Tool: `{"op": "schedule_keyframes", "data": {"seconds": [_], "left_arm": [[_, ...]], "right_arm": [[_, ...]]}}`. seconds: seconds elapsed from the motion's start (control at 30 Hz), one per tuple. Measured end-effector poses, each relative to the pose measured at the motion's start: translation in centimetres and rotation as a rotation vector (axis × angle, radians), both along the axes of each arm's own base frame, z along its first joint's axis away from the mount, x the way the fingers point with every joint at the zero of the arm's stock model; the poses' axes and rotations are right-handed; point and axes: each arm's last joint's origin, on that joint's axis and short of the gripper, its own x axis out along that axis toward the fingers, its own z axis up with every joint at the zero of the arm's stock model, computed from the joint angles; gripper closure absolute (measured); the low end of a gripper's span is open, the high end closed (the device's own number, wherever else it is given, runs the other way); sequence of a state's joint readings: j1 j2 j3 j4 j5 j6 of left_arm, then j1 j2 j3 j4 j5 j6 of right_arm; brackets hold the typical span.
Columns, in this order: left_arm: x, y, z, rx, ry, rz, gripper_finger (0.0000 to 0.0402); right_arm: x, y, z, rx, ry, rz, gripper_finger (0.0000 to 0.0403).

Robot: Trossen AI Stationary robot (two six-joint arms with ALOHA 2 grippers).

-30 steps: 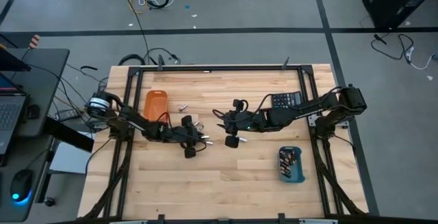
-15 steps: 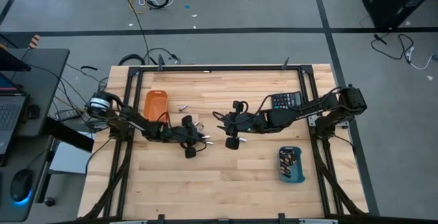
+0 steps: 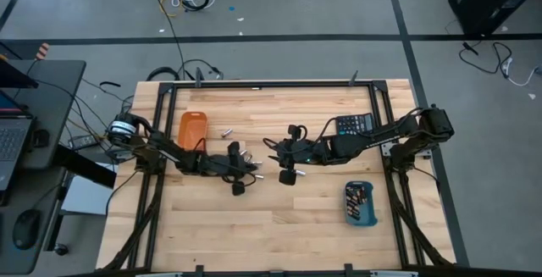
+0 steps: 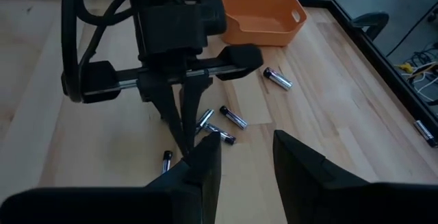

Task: Sort batteries
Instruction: Put the silver battery into the orange bin

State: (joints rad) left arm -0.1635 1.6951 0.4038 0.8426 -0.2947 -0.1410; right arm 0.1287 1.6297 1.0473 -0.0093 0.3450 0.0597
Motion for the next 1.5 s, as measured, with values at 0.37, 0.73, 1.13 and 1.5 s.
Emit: {"op": "schedule_keyframes", "data": {"seconds": [0.37, 0.73, 1.13, 1.5], "left_arm": [[0.1, 1.2, 0.4, 0.145, -0.026, 0.191, 0.0395], [0.2, 5.3, -0.1, 0.067, 0.036, 0.104, 0.0302], [-0.7, 8.1, -1.0, 0.104, 0.167, 0.148, 0.0242], [-1.1, 9.4, -1.3, 0.011, 0.187, 0.114, 0.0252]], "right_arm": [[0.0, 0.0, 0.0, 0.000, 0.000, 0.000, 0.0284], [0.0, 0.0, 0.0, 0.016, -0.005, -0.010, 0.0284], [0.0, 0.1, 0.0, 0.022, -0.005, -0.005, 0.0284], [0.0, 0.1, 0.0, 0.026, -0.006, -0.005, 0.0284]]}}
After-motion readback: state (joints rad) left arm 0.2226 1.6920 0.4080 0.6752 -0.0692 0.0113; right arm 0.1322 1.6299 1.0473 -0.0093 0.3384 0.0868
